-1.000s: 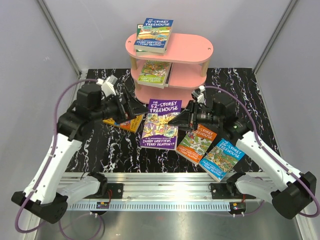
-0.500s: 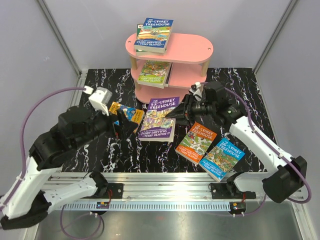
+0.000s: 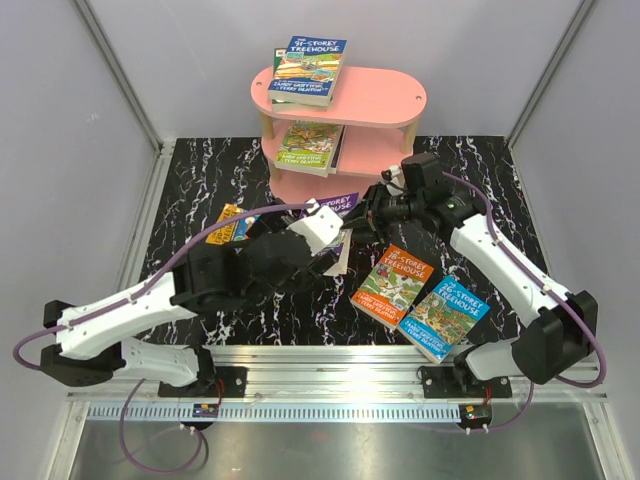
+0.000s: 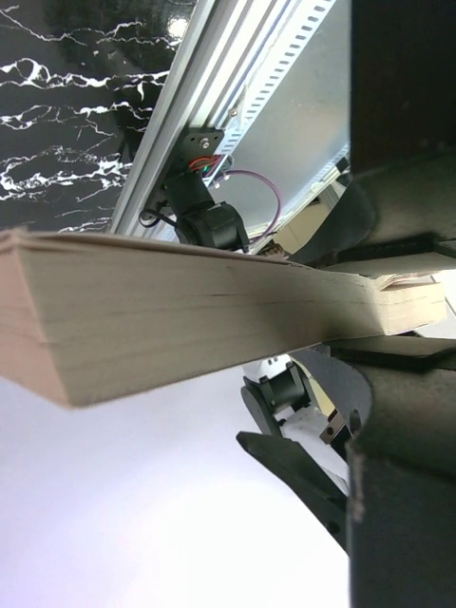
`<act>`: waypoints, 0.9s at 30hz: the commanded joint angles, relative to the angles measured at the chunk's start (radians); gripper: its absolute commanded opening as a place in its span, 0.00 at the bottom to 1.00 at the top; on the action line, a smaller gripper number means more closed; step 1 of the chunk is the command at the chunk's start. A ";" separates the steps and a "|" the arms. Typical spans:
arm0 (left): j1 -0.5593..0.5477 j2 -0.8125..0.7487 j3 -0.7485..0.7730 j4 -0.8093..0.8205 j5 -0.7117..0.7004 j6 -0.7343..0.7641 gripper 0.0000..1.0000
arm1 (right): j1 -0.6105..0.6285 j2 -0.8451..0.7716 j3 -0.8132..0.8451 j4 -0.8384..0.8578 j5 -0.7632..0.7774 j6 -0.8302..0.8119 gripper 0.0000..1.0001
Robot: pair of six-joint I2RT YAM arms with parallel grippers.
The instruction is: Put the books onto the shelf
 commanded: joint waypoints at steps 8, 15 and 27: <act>-0.015 -0.192 -0.102 0.094 0.126 0.159 0.99 | -0.059 0.023 0.069 0.053 -0.102 0.051 0.00; -0.017 -0.187 -0.198 0.197 0.187 0.222 0.99 | -0.062 0.072 0.140 0.092 -0.138 0.120 0.00; -0.017 -0.218 -0.303 0.373 -0.039 0.308 0.99 | -0.060 0.141 0.284 0.090 -0.123 0.073 0.00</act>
